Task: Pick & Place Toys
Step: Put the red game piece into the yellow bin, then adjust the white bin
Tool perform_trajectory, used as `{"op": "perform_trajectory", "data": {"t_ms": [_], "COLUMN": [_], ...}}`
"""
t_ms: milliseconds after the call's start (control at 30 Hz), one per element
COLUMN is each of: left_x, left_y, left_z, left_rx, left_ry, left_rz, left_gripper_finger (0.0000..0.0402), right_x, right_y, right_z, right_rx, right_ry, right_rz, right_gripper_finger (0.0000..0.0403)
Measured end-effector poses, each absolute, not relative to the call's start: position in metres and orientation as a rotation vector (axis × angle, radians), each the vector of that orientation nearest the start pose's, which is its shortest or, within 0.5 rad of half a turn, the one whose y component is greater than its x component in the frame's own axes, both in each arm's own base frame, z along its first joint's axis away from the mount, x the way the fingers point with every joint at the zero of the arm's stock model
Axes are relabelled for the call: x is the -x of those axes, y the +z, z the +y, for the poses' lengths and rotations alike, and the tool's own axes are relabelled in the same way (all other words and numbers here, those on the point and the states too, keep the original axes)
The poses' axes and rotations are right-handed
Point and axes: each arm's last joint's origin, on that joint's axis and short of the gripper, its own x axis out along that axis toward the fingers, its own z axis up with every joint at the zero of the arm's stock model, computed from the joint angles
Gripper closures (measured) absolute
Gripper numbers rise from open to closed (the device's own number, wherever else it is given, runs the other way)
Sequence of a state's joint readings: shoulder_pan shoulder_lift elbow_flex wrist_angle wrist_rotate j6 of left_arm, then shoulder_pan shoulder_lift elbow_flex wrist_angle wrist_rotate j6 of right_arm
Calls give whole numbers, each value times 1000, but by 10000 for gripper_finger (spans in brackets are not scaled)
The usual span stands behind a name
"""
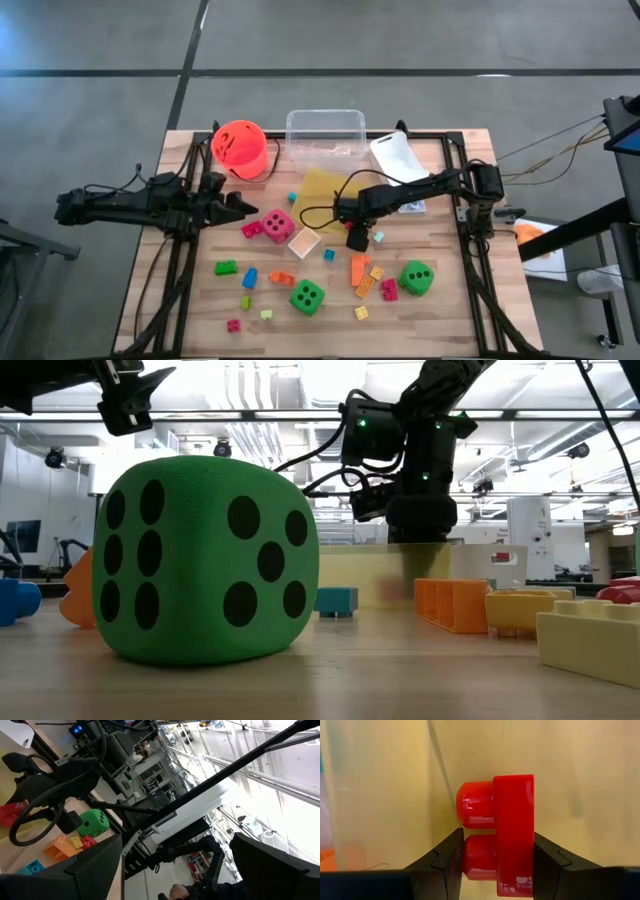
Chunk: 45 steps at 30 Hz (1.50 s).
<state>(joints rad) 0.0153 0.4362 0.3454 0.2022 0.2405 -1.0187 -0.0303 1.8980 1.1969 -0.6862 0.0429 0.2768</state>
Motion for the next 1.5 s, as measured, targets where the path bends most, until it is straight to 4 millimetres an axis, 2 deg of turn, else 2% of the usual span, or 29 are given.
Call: {"op": "perform_trajectory", "data": {"t_ms": [200, 367, 467, 567, 700, 867, 1000, 1133, 1267, 1500], "left_x": [-126, -126, -126, -126, -126, -126, -126, -126, -126, -126], "left_y": [263, 263, 263, 263, 263, 262, 262, 261, 261, 261], "left_z": [-5, -5, -5, -5, -5, -5, -5, -5, -5, -5], "left_rx": [999, 999, 999, 999, 999, 1004, 1005, 1005, 1005, 1005], "left_ry": [-261, -261, -261, -261, -261, -254, -253, -251, -251, -250], "left_rz": [13, 13, 13, 13, 15, 27, 29, 32, 33, 33], "left_gripper_finger": [32, 32, 32, 32, 32, 32, 32, 32, 31, 31], "right_x": [-348, -348, -347, -348, -351, -354, -345, -320, -291, -260], "right_y": [146, 147, 147, 148, 153, 182, 214, 240, 254, 239], "right_z": [-12, -12, -12, -12, -12, -12, -13, -18, -36, -73], "right_rx": [-239, -251, -248, -246, -253, -273, -281, -309, -411, -677], "right_ry": [-267, -282, -286, -287, -291, -288, -298, -402, -581, -764], "right_rz": [1367, 1370, 1372, 1370, 1352, 1253, 1157, 1093, 1039, 1029], "right_gripper_finger": [242, 152, 114, 95, 90, 89, 91, 129, 211, 377]}}
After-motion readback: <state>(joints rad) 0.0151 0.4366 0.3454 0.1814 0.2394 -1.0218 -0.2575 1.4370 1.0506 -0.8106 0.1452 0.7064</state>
